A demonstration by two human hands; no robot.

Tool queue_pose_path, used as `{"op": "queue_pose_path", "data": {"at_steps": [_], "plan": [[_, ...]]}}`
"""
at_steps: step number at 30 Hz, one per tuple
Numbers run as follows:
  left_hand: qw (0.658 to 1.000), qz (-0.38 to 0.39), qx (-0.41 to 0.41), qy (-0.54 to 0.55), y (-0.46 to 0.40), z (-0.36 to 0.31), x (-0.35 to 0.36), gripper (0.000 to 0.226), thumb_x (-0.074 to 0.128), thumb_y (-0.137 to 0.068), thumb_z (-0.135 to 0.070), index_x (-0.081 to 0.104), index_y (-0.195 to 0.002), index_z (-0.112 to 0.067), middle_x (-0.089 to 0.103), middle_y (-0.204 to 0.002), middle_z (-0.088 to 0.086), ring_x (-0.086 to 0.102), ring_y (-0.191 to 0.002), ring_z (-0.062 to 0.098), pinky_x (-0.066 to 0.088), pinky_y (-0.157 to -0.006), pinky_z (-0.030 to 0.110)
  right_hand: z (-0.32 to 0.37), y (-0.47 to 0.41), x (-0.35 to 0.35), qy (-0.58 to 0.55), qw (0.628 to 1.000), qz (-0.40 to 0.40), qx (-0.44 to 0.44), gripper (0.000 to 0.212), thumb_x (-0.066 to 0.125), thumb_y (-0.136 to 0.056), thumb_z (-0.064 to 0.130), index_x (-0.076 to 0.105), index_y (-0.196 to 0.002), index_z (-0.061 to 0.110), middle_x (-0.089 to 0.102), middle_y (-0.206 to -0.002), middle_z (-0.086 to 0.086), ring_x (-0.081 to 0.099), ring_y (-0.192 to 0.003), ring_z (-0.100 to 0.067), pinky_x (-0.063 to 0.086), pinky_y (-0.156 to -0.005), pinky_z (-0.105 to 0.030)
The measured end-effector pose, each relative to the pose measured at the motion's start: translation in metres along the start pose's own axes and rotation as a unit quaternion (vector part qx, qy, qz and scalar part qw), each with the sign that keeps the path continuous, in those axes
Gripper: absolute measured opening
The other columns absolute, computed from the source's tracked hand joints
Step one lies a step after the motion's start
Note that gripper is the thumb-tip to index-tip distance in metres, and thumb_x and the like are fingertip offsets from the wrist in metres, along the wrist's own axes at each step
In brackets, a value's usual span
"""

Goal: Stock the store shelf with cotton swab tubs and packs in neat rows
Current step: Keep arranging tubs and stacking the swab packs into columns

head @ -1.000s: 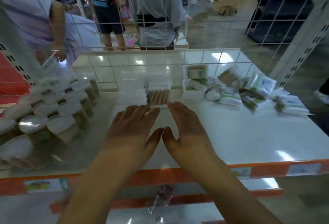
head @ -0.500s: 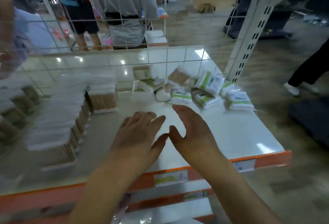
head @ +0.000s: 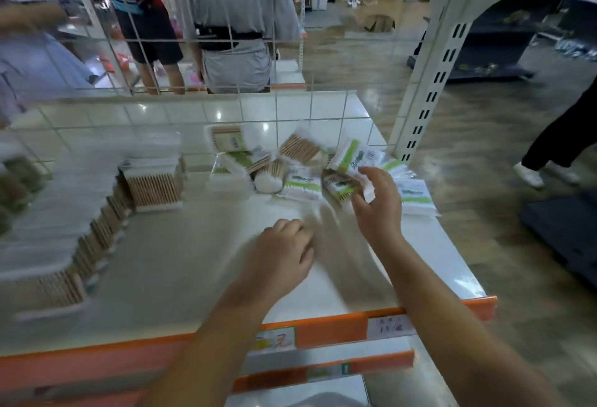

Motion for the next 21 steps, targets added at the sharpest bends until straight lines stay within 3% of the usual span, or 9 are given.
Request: {"op": "queue_pose_path", "data": {"at_steps": [4,8,12,17,21], "plan": [[1.000,-0.015,-0.010,0.000,-0.007,0.003,0.001,0.038,0.037,-0.077,-0.030,0.067,-0.092,-0.012,0.065,-0.093,0.005,0.062,-0.085,0.026,0.051,-0.068,0.033,-0.010,-0.043,0.010,0.079,0.997,0.002,-0.011,0.042,0.056,-0.083,0.004,0.053,-0.124,0.003,0.046,-0.136,-0.016,0.037,-0.125,-0.036,0.029,-0.104,-0.041],[0.998,-0.050,-0.020,0.029,-0.004,0.010,0.003,0.036,0.046,-0.076,-0.019,0.068,-0.102,-0.008,0.066,-0.100,0.009,0.063,-0.086,0.028,0.053,-0.072,0.034,-0.028,-0.069,0.023,0.172,0.981,0.078,0.051,0.051,0.047,-0.094,0.030,0.033,-0.142,0.018,0.026,-0.152,-0.004,0.016,-0.140,-0.030,0.017,-0.109,-0.044],[0.998,-0.057,-0.019,0.037,-0.002,0.010,0.003,0.032,0.049,-0.076,-0.015,0.067,-0.101,-0.007,0.065,-0.099,0.009,0.062,-0.087,0.028,0.052,-0.074,0.035,-0.031,-0.072,0.026,0.161,0.982,0.087,0.039,0.036,0.052,-0.089,0.021,0.049,-0.123,0.006,0.051,-0.128,-0.016,0.040,-0.120,-0.035,0.033,-0.098,-0.041],[0.997,-0.065,0.009,0.033,-0.001,0.012,0.003,0.039,0.037,-0.077,-0.022,0.069,-0.095,-0.009,0.064,-0.092,0.006,0.061,-0.084,0.026,0.052,-0.071,0.032,-0.020,-0.064,0.017,0.070,0.992,0.074,0.073,0.052,0.060,-0.086,0.012,0.041,-0.135,0.011,0.040,-0.136,-0.013,0.038,-0.124,-0.026,0.034,-0.098,-0.032],[0.996,-0.069,0.014,0.050,0.002,0.012,0.003,0.041,0.037,-0.079,-0.021,0.067,-0.103,-0.006,0.064,-0.100,0.008,0.061,-0.091,0.027,0.050,-0.076,0.034,-0.007,-0.051,0.006,0.000,0.997,0.027,0.076,0.041,0.059,-0.084,0.004,0.053,-0.123,0.012,0.047,-0.127,-0.010,0.048,-0.113,-0.024,0.035,-0.083,-0.021]]}}
Point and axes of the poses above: each hand's wrist, its own y-axis away from the middle knuckle, its own x-axis out of the palm, z = x × y, the point moved 4 cm from there along -y, towards the middle knuckle
